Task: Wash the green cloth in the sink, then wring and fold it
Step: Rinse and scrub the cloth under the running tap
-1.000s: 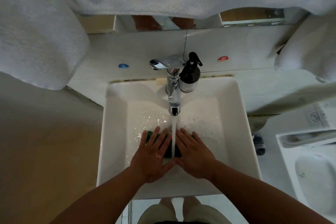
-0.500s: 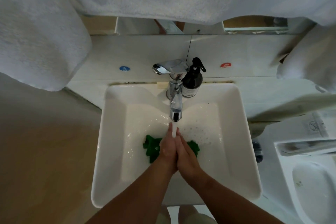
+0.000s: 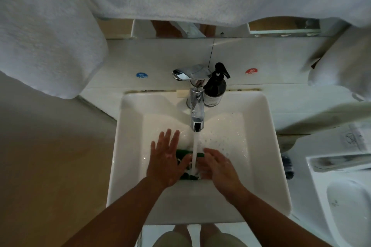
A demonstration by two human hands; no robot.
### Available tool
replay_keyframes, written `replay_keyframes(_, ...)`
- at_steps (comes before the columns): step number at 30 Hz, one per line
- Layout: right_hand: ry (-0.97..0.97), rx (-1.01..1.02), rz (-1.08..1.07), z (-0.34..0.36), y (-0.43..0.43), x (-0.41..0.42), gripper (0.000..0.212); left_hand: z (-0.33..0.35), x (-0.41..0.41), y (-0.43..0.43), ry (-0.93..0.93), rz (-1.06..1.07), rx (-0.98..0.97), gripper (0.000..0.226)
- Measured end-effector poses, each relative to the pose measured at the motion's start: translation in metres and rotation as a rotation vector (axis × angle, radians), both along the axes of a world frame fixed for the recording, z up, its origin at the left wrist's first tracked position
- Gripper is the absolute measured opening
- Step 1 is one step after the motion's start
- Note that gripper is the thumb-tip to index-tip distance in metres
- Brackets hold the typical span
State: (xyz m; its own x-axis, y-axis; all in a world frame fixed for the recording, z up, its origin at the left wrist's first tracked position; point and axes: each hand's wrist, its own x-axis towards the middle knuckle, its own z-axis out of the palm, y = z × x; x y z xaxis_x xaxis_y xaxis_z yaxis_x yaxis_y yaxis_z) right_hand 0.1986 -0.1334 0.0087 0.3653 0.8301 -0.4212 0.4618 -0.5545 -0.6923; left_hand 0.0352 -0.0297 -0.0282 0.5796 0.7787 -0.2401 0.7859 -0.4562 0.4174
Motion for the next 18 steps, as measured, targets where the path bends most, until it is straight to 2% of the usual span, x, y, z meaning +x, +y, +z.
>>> replay_keyframes(2, -0.227, 0.026, 0.158, -0.02, -0.016, 0.018, 0.04, -0.009, -0.017, -0.001, 0.11, -0.177, 0.071, 0.088)
replay_keyframes(3, -0.313, -0.028, 0.322, -0.029, -0.022, 0.025, 0.048, -0.016, -0.024, -0.004, 0.15, -0.27, 0.098, 0.089)
replay_keyframes(5, -0.366, -0.103, 0.534, -0.036, -0.03, 0.028, 0.06, -0.028, -0.033, -0.009, 0.21, -0.424, 0.135, 0.085)
replay_keyframes(6, -0.413, -0.093, 0.564, -0.041, -0.032, 0.028, 0.06, -0.032, -0.035, -0.011, 0.219, -0.464, 0.154, 0.081)
replay_keyframes(9, -0.469, -0.052, 0.504, -0.041, -0.027, 0.028, 0.043, -0.036, -0.035, -0.009, 0.132, -0.432, 0.199, 0.069)
replay_keyframes(13, -0.298, 0.0, 0.323, -0.032, -0.012, 0.043, 0.031, -0.027, -0.035, 0.002, -0.014, -0.305, 0.177, 0.035)
replay_keyframes(16, -0.153, 0.045, 0.205, -0.019, -0.008, 0.053, 0.027, -0.015, -0.036, 0.006, -0.038, -0.221, 0.193, 0.039)
replay_keyframes(18, -0.099, 0.015, 0.206, -0.019, -0.007, 0.054, 0.025, -0.01, -0.036, 0.006, -0.053, -0.223, 0.216, 0.039)
